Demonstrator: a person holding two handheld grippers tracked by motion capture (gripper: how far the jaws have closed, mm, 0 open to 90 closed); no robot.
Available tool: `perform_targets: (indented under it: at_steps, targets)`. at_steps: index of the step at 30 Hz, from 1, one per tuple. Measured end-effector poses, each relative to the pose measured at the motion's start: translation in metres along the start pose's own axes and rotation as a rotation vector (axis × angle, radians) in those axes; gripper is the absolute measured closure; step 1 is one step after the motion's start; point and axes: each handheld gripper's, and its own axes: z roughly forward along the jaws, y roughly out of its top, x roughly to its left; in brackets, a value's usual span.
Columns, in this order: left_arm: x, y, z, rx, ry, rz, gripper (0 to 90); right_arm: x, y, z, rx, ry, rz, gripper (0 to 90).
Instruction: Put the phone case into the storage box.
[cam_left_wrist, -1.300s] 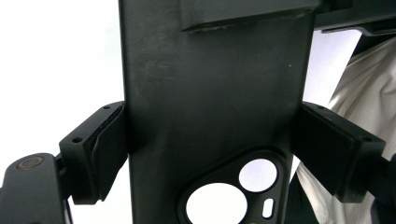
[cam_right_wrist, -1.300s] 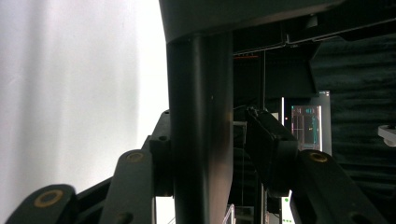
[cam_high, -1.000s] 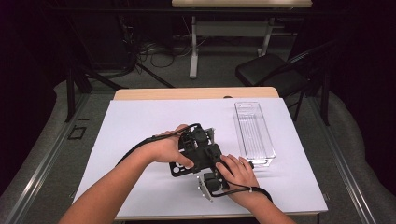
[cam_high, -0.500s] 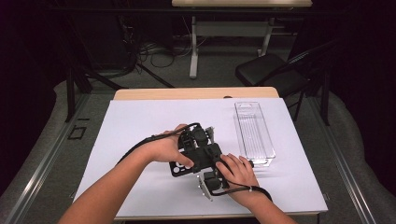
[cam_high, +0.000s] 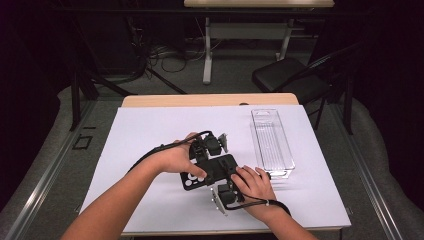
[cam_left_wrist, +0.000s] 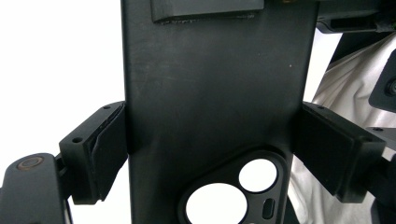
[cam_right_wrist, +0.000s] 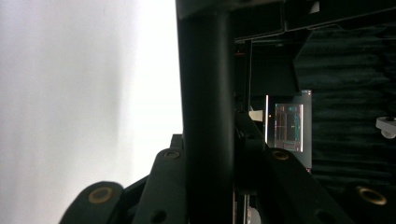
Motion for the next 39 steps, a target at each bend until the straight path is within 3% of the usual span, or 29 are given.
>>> perform_targets:
  at_steps: [8, 14, 19, 39]
  targets:
    - [0.0011, -0.0001, -0.0013, -0.002, -0.015, -0.01, 14.0, -0.0002, -0.0009, -0.0008, -0.006, -0.021, -0.007, 83.8]
    - [0.0026, -0.0009, 0.0004, -0.004, -0.035, -0.024, 13.9, 0.0002, -0.0007, -0.0005, -0.008, -0.007, -0.005, 85.1]
    - [0.0032, -0.0015, -0.0015, -0.013, -0.055, -0.025, 13.6, 0.0003, -0.0014, -0.0015, -0.015, -0.032, -0.006, 87.2]
    - [0.0025, -0.0033, -0.0044, -0.052, -0.047, -0.025, 12.6, -0.0001, -0.004, -0.0017, -0.013, -0.048, 0.014, 88.4]
